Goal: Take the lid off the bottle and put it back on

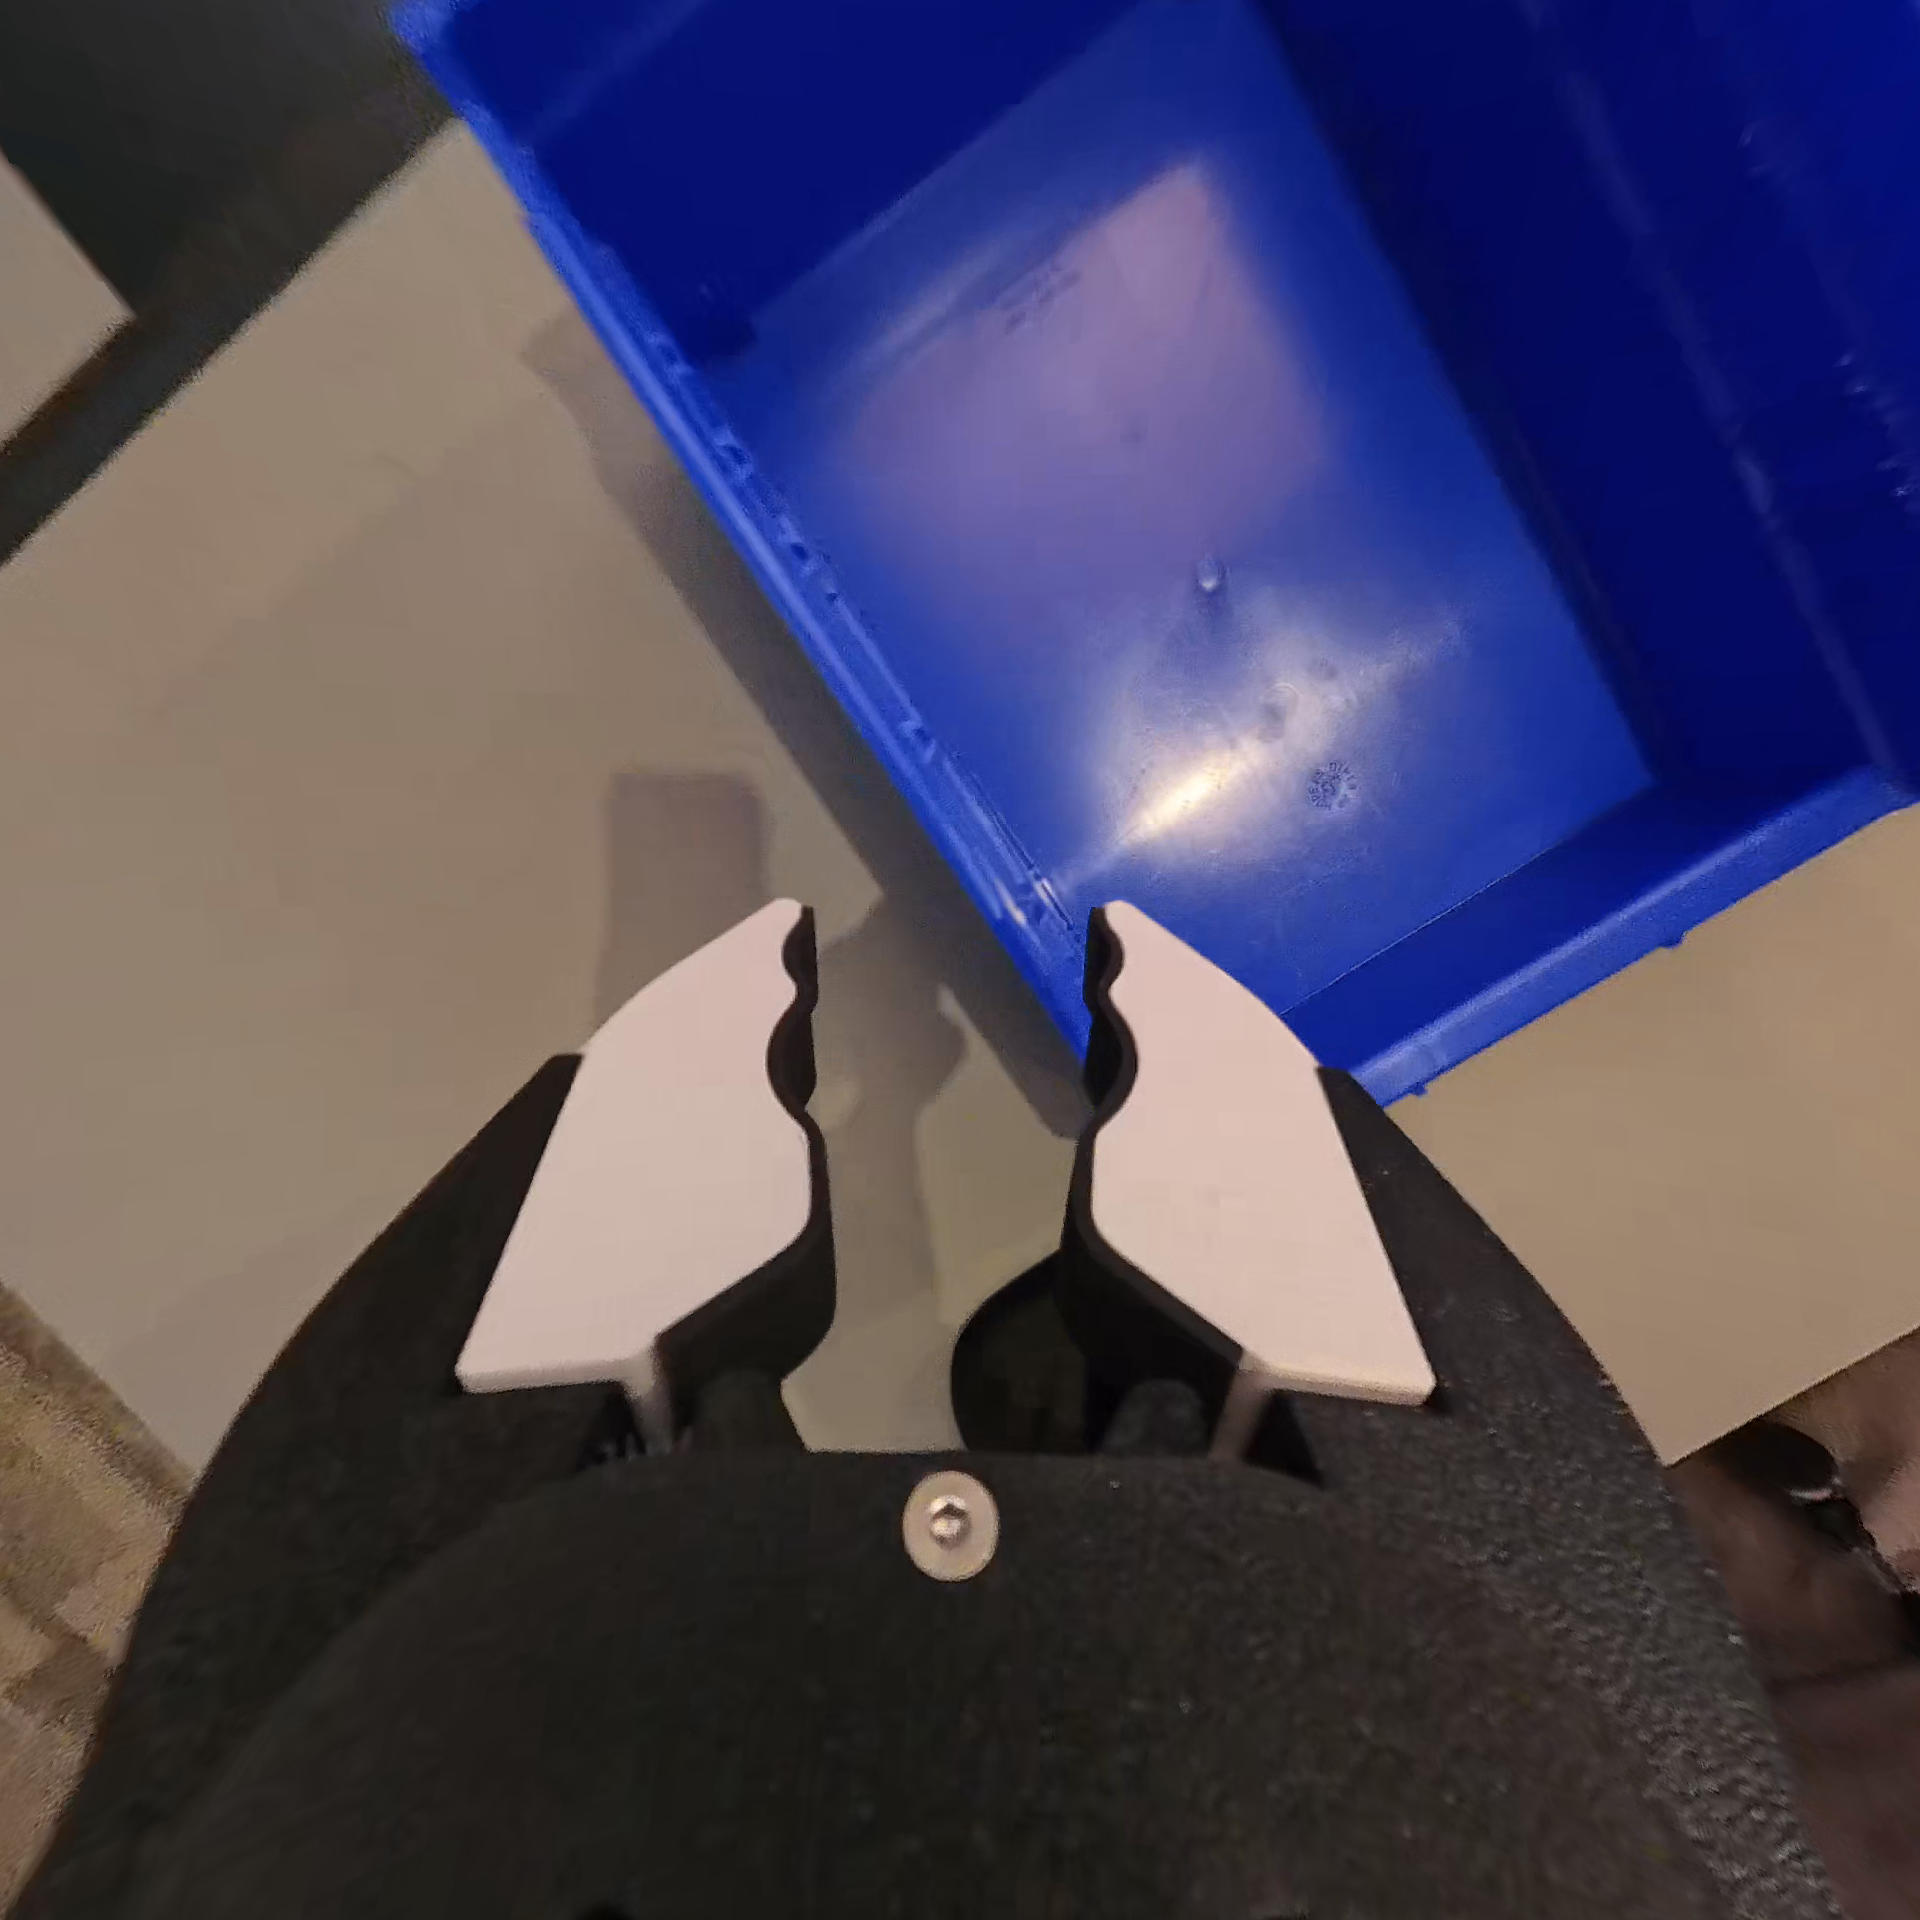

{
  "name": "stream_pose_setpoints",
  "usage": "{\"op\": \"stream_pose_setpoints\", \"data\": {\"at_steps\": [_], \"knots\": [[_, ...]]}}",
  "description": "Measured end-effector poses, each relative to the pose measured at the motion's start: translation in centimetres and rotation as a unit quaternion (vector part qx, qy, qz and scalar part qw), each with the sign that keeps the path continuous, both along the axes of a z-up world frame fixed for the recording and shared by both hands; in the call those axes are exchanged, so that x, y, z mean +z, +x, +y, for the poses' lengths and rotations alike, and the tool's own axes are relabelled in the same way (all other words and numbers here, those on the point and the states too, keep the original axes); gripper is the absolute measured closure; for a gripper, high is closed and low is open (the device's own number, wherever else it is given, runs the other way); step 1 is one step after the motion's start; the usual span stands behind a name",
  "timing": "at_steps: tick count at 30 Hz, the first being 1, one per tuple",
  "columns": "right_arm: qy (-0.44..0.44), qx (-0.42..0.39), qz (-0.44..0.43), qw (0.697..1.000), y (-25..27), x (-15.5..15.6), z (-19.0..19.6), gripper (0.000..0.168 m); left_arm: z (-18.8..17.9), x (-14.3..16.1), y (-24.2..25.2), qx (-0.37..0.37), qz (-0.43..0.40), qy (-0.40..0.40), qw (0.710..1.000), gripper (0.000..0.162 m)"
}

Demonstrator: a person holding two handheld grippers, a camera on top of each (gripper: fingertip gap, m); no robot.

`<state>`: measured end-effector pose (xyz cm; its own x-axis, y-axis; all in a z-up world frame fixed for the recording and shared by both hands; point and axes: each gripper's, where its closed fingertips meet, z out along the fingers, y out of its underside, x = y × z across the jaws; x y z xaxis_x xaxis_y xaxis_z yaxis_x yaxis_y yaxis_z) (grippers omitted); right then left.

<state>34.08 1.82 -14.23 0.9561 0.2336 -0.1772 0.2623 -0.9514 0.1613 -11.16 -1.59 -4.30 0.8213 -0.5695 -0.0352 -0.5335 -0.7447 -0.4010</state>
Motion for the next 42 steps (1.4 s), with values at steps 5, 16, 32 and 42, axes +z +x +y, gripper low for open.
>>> {"op": "stream_pose_setpoints", "data": {"at_steps": [5, 16, 32, 42], "knots": [[0.027, -0.011, -0.015, 0.999, 2.1, 2.3, -0.2, 0.163, -0.6, 4.5, -1.8, 0.019, -0.026, 0.084, 0.996, 0.117], [0.039, 0.0, -0.062, 0.997, 0.3, 13.7, -0.4, 0.162, -2.5, 8.1, -1.0, 0.005, -0.021, 0.158, 0.987, 0.116], [0.032, 0.168, 0.05, 0.984, -31.7, 14.3, 3.1, 0.163, -6.2, 21.4, -2.9, 0.105, -0.189, 0.44, 0.872, 0.105], [0.015, 0.258, 0.095, 0.961, -51.2, 12.1, 1.9, 0.162, -7.2, 21.6, -2.6, 0.091, -0.2, 0.435, 0.873, 0.103]]}}
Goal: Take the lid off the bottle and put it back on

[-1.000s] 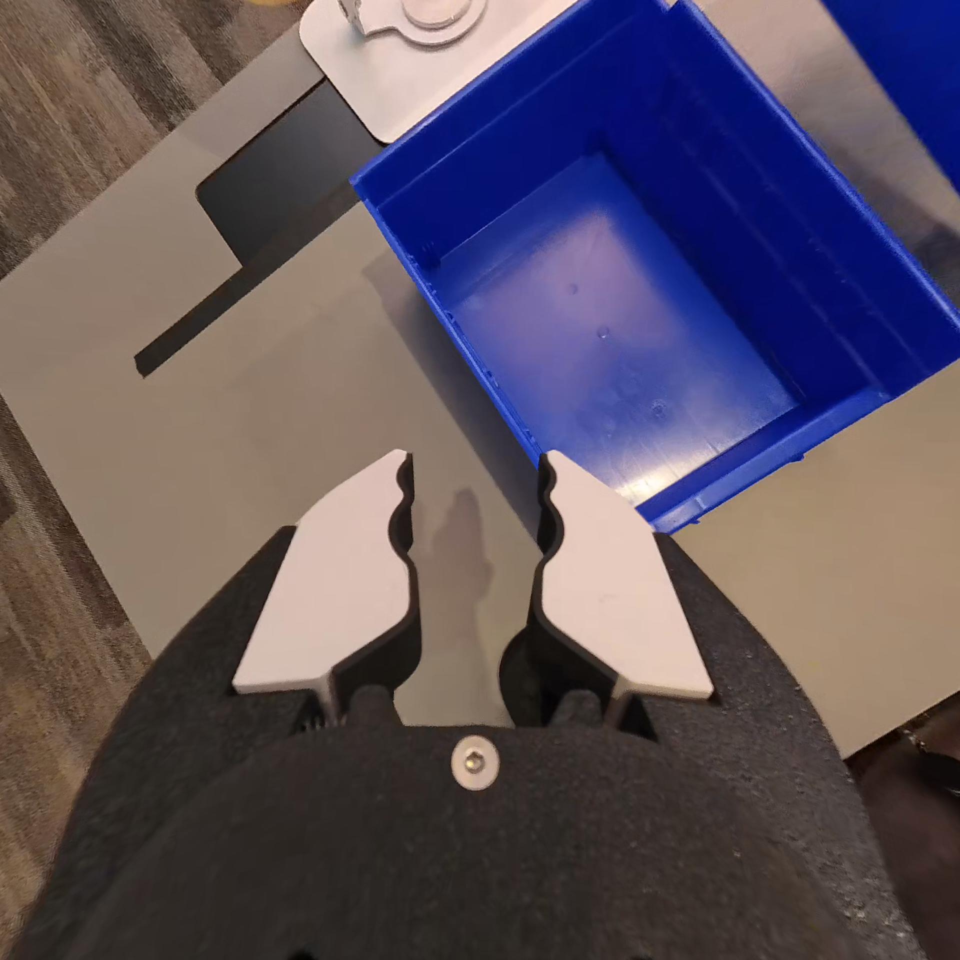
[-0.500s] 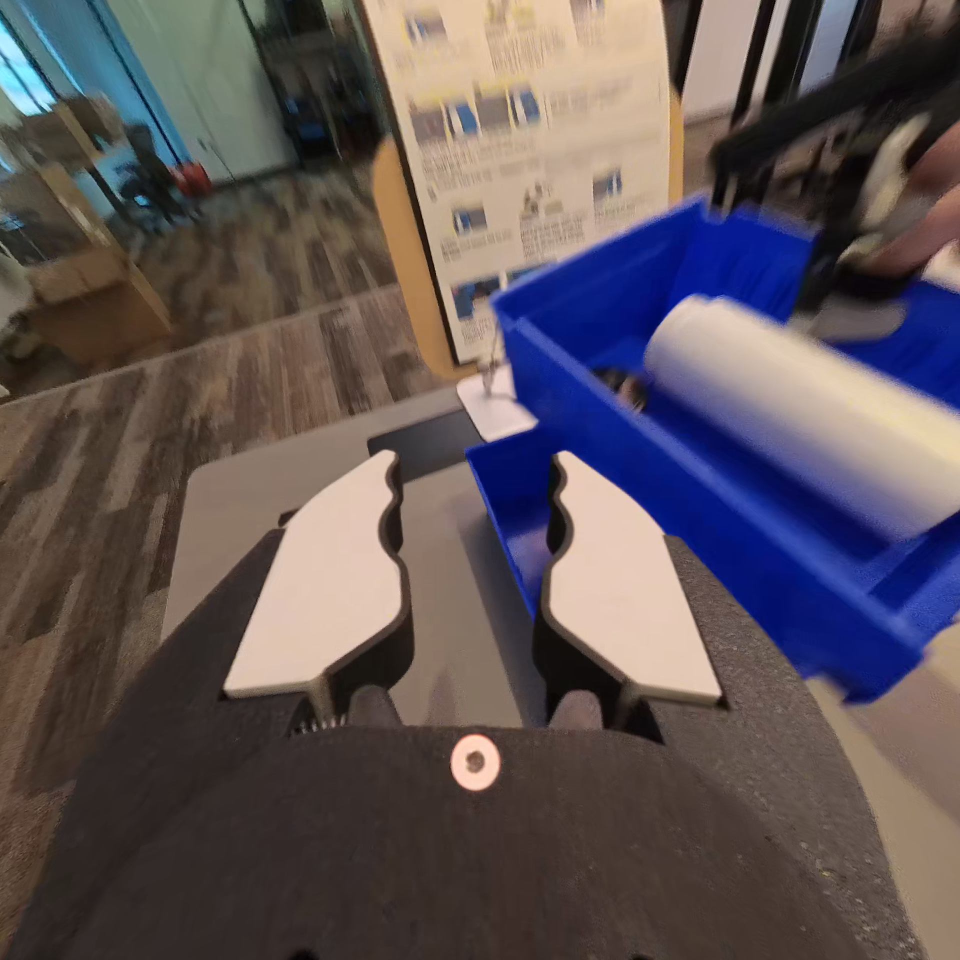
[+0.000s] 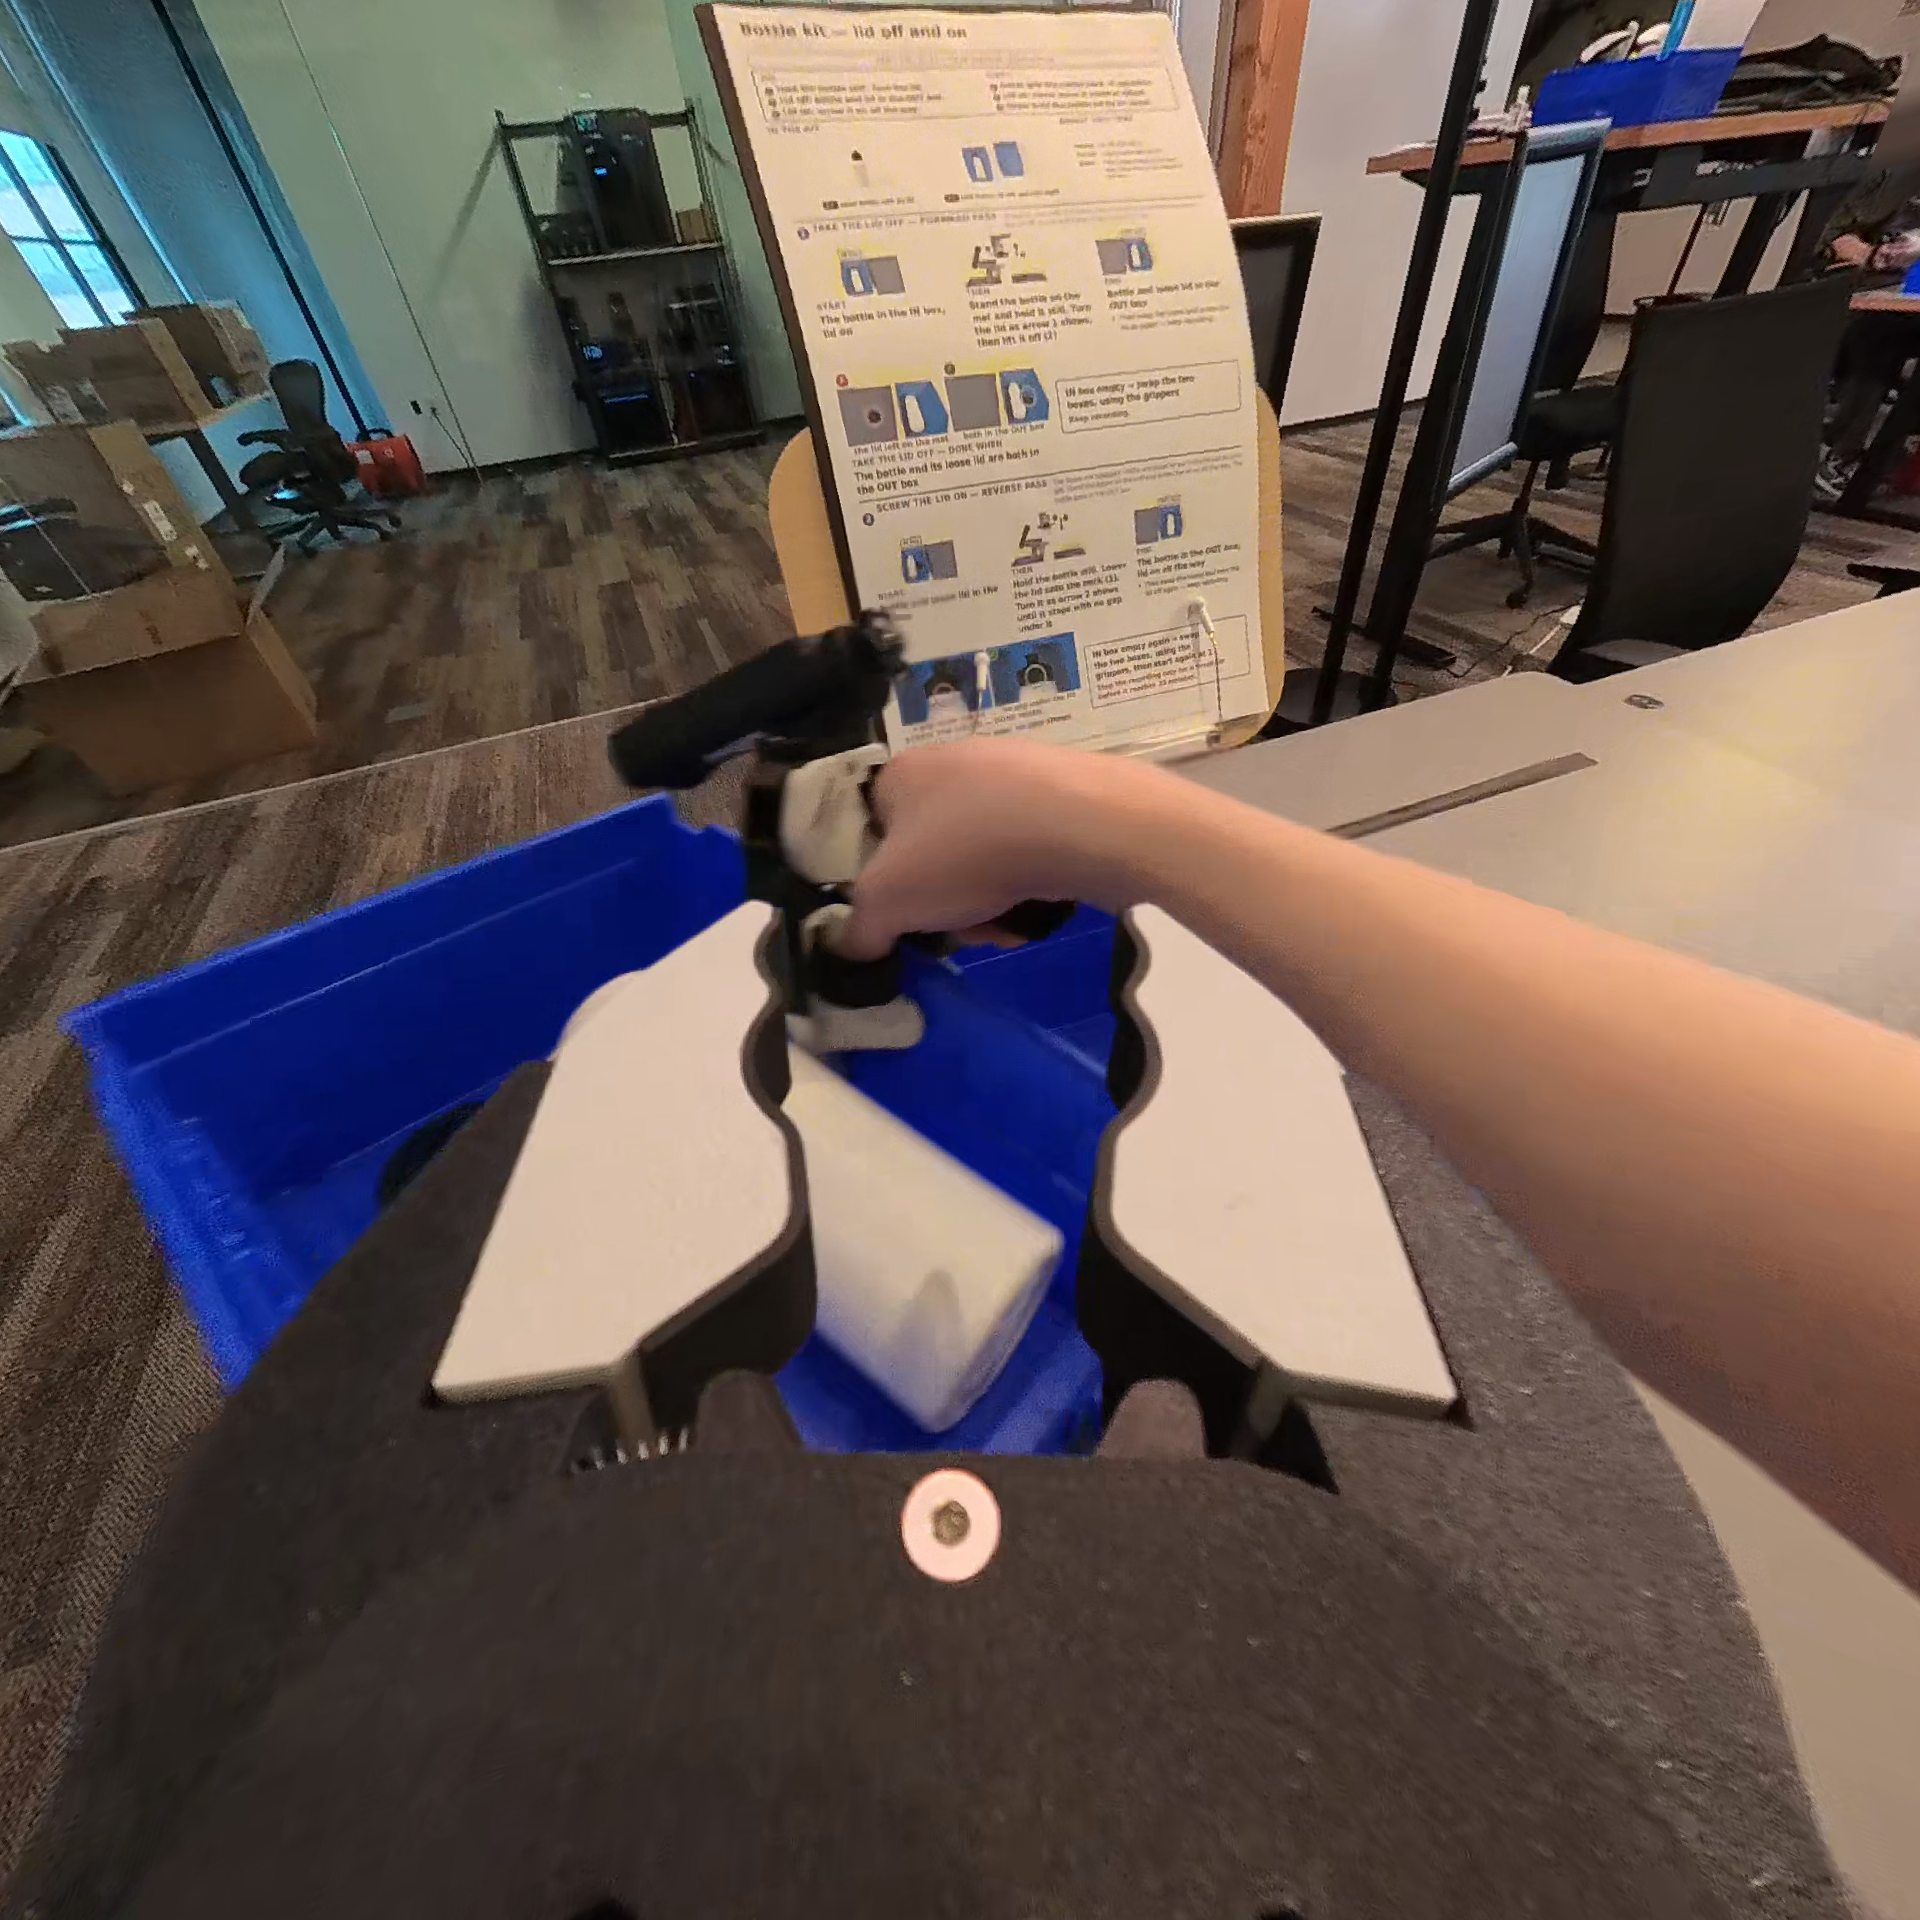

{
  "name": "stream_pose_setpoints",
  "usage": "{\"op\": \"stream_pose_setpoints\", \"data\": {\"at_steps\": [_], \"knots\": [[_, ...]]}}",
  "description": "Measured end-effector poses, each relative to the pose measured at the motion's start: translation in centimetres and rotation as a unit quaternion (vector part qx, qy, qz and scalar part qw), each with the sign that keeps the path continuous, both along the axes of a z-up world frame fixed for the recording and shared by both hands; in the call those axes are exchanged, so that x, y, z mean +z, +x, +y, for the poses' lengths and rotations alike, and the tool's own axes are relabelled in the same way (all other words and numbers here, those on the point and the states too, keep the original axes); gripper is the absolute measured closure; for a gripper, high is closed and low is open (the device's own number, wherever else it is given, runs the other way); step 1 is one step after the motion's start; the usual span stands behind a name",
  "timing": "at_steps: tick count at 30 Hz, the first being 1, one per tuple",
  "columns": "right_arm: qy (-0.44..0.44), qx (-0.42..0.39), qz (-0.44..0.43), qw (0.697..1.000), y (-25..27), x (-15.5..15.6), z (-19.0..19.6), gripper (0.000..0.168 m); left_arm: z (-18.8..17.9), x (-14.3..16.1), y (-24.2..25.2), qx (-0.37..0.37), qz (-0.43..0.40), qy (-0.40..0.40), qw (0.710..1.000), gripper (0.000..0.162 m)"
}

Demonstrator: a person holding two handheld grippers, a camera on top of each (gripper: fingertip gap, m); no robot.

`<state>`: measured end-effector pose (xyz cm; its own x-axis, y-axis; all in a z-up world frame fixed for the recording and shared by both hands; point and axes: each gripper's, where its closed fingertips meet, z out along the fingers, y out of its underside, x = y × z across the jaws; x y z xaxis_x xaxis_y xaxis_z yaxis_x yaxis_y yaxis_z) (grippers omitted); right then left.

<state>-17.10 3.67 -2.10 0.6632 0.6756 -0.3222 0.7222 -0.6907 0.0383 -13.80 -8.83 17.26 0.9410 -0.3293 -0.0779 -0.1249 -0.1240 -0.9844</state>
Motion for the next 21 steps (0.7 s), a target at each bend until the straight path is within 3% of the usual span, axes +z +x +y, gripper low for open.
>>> {"op": "stream_pose_setpoints", "data": {"at_steps": [6, 14, 21], "knots": [[-0.015, 0.007, -0.001, 1.0, -4.4, -3.8, -0.7, 0.162, 0.3, -0.8, 0.8, -0.022, 0.012, -0.02, 0.999, 0.101], [-0.028, -0.039, -0.056, 0.997, -2.6, -10.7, -0.2, 0.16, 0.4, -1.2, 0.6, -0.028, 0.008, -0.032, 0.999, 0.1], [-0.005, -0.043, -0.07, 0.997, -1.6, -11.1, 0.6, 0.156, 0.9, -1.9, 1.5, -0.037, 0.026, -0.046, 0.998, 0.099]]}}
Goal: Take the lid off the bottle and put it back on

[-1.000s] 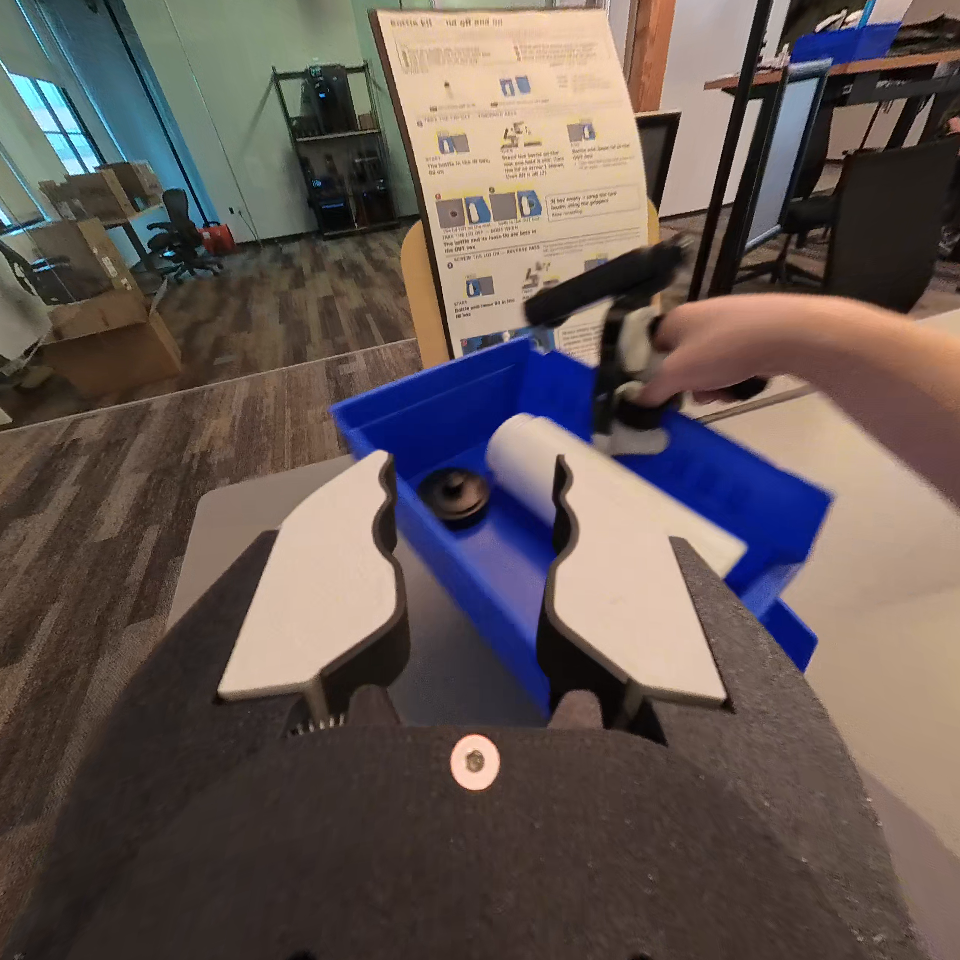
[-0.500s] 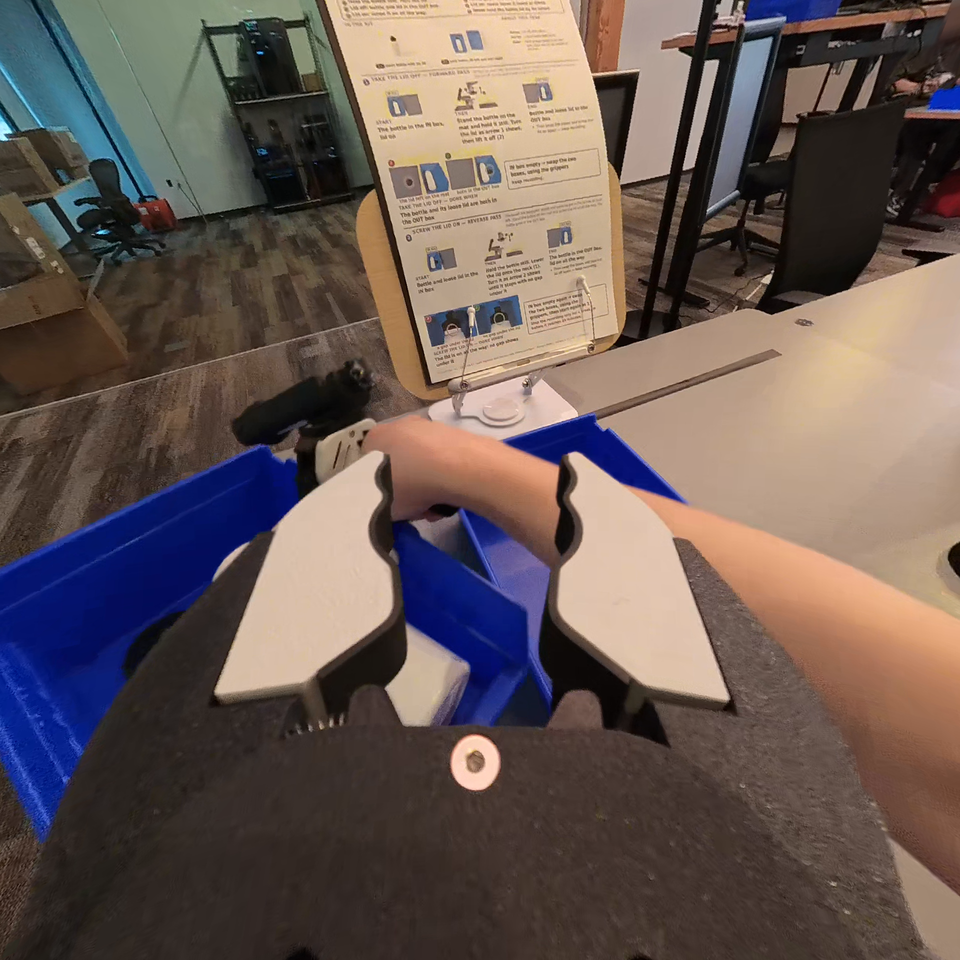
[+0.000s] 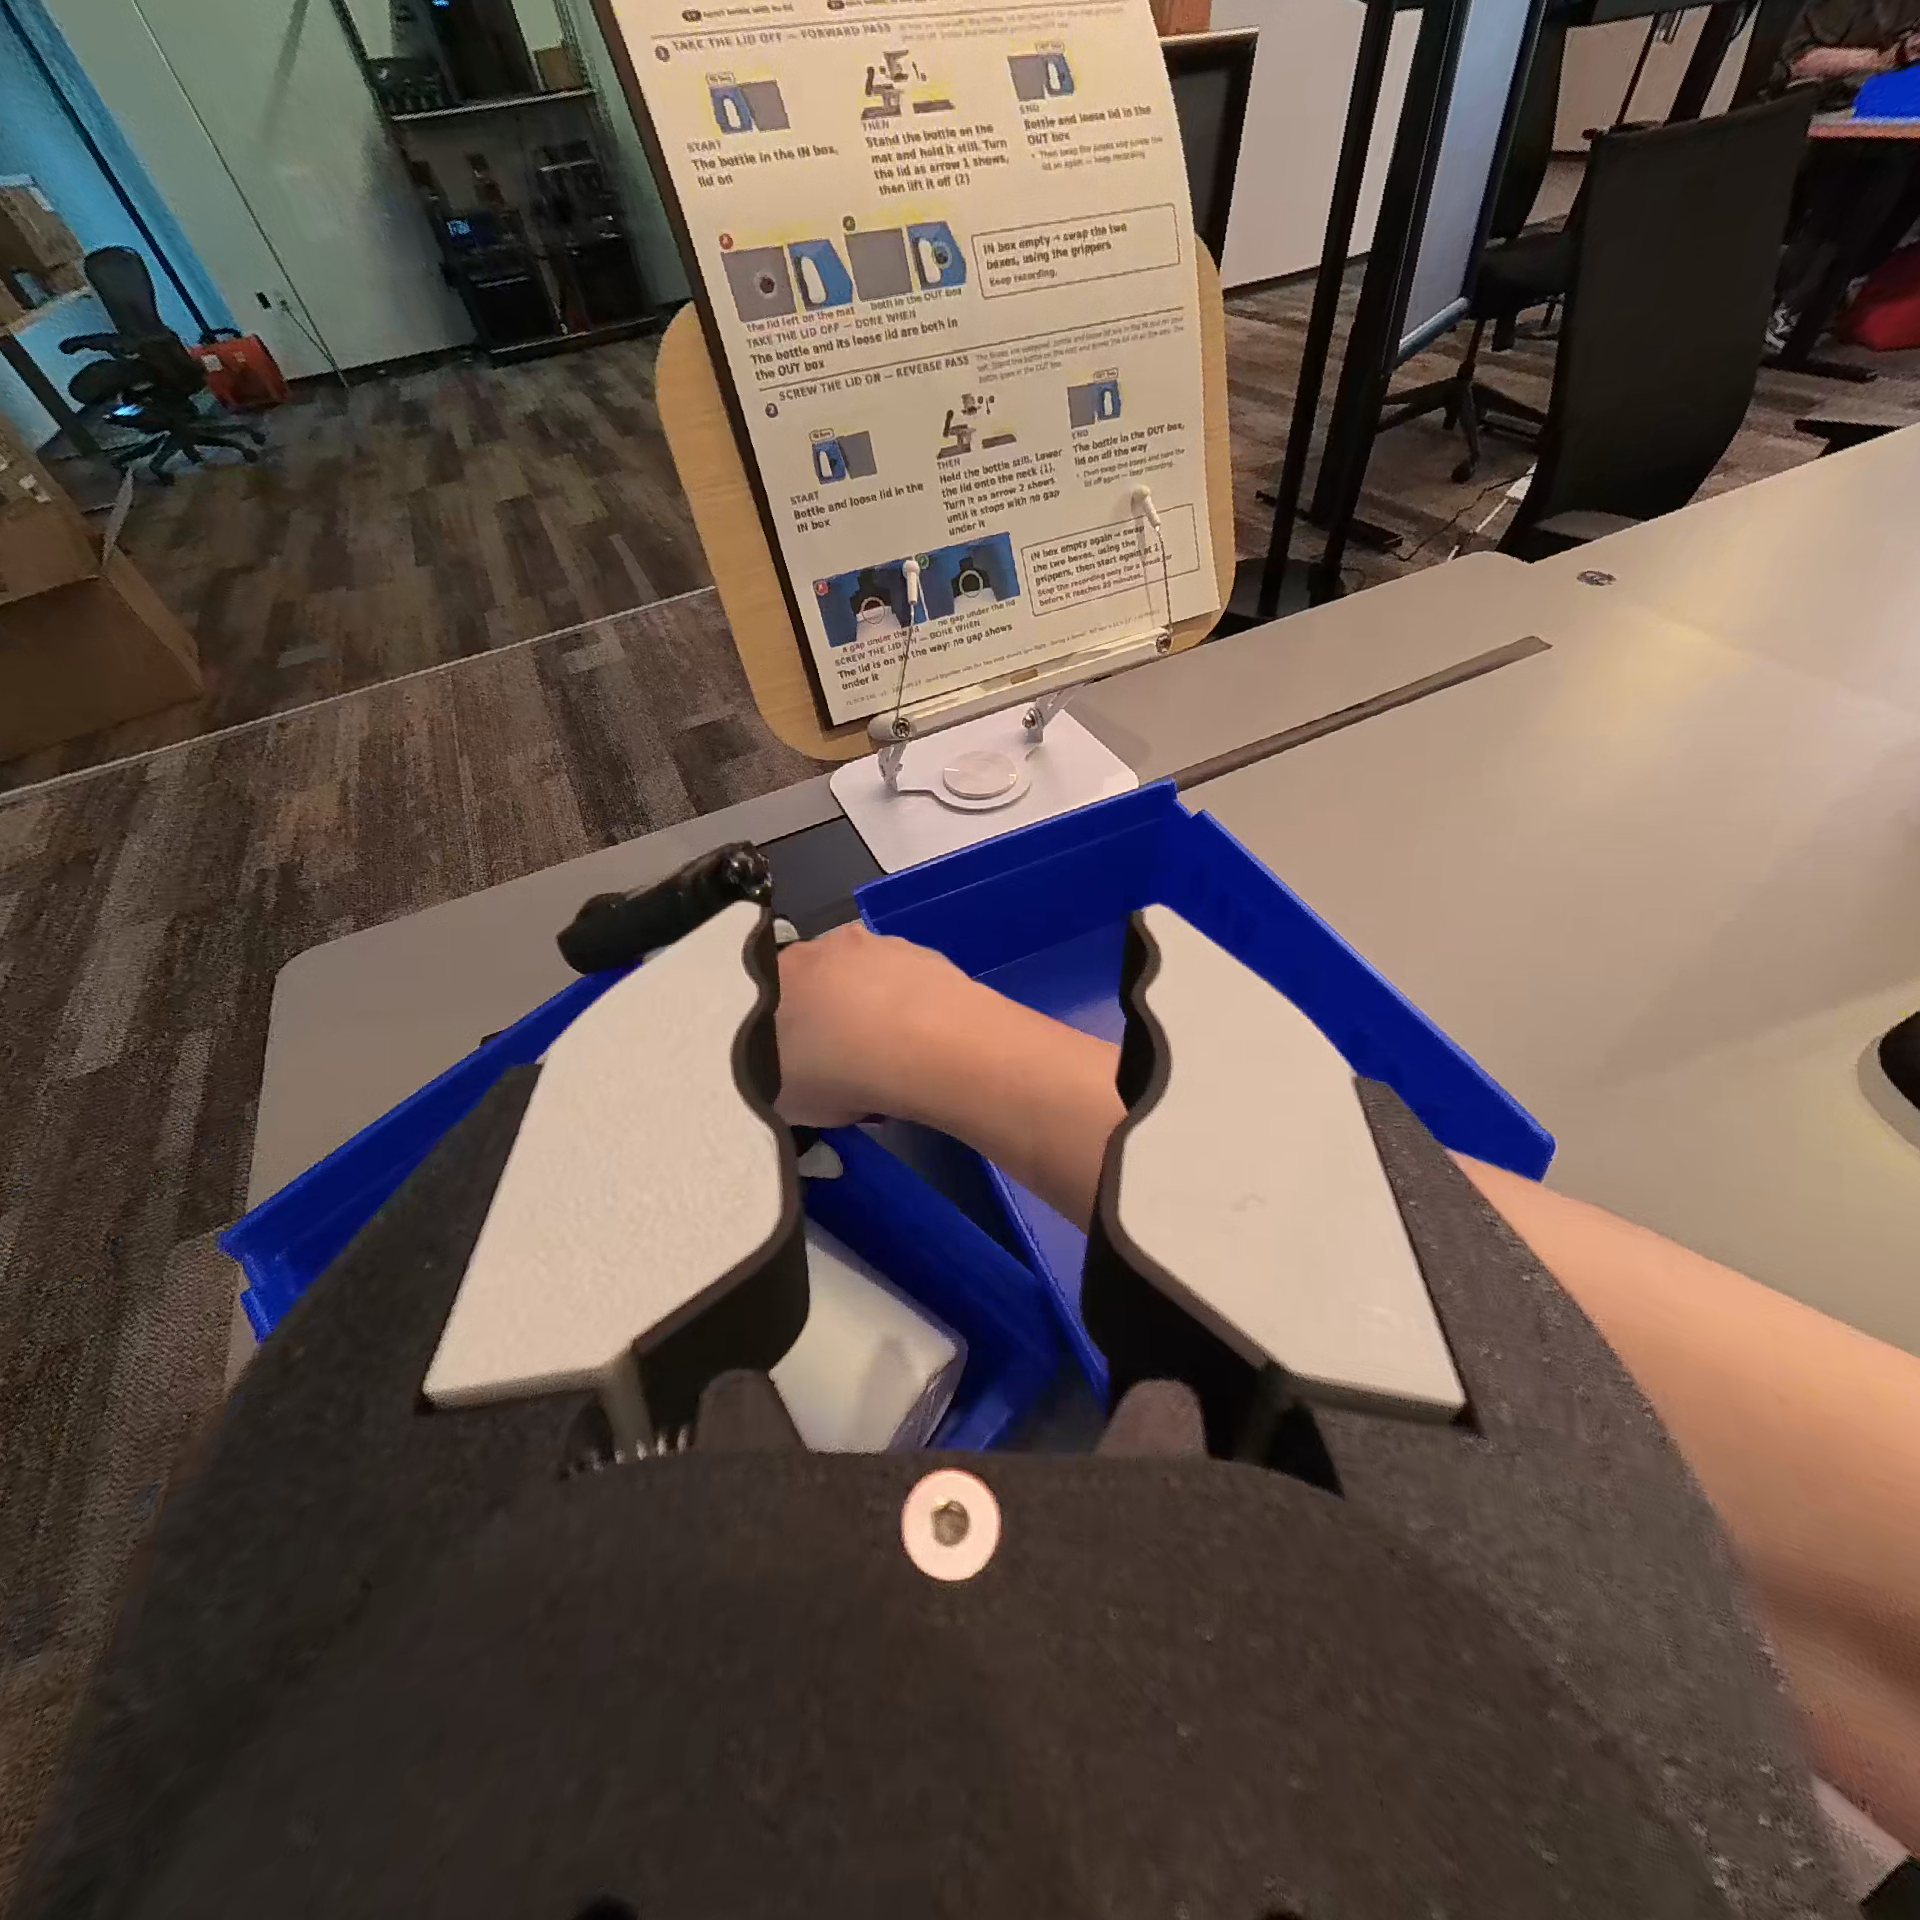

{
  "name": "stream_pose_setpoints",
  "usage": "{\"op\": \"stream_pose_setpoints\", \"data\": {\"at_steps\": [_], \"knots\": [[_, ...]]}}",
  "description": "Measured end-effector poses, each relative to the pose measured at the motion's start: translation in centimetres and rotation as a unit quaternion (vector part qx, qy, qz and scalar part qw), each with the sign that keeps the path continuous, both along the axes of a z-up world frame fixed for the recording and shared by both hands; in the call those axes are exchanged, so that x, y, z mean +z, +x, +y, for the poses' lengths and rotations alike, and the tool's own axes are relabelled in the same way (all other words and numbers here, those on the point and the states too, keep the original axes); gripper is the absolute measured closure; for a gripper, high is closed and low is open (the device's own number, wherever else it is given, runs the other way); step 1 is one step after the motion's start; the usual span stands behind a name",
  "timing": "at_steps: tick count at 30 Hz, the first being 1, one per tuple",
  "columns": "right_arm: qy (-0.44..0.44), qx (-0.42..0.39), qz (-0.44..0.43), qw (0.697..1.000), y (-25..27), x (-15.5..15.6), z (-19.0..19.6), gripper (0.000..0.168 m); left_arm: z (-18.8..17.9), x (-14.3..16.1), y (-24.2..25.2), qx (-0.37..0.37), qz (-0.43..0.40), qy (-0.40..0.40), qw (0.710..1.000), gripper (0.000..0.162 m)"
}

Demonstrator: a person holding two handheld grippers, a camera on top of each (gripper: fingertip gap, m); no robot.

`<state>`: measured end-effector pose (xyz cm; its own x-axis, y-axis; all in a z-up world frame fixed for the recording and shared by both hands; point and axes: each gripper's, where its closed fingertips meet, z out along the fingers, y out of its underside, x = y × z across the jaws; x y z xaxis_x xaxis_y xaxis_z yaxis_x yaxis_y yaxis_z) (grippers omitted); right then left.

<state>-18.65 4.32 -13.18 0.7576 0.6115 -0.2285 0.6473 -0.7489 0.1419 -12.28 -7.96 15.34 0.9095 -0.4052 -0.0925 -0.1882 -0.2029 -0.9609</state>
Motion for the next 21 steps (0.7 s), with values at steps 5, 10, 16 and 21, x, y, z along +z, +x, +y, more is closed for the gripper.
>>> {"op": "stream_pose_setpoints", "data": {"at_steps": [5, 10, 16, 21], "knots": [[0.191, 0.029, 0.099, 0.976, -0.6, 7.2, 3.9, 0.143, -0.1, -0.1, 0.4, -0.006, 0.004, -0.001, 1.0, 0.098], [0.424, 0.073, -0.01, 0.903, 9.2, 11.3, 5.1, 0.102, -0.4, -0.3, 0.6, -0.016, 0.008, -0.008, 1.0, 0.095], [0.334, 0.0, -0.189, 0.924, 25.6, 4.9, 1.7, 0.078, -0.4, -0.2, 1.1, -0.017, 0.009, -0.004, 1.0, 0.093], [0.275, -0.034, -0.2, 0.94, 31.5, 2.4, -0.6, 0.074, -0.6, -0.7, 2.5, -0.037, 0.021, -0.012, 0.999, 0.093]]}}
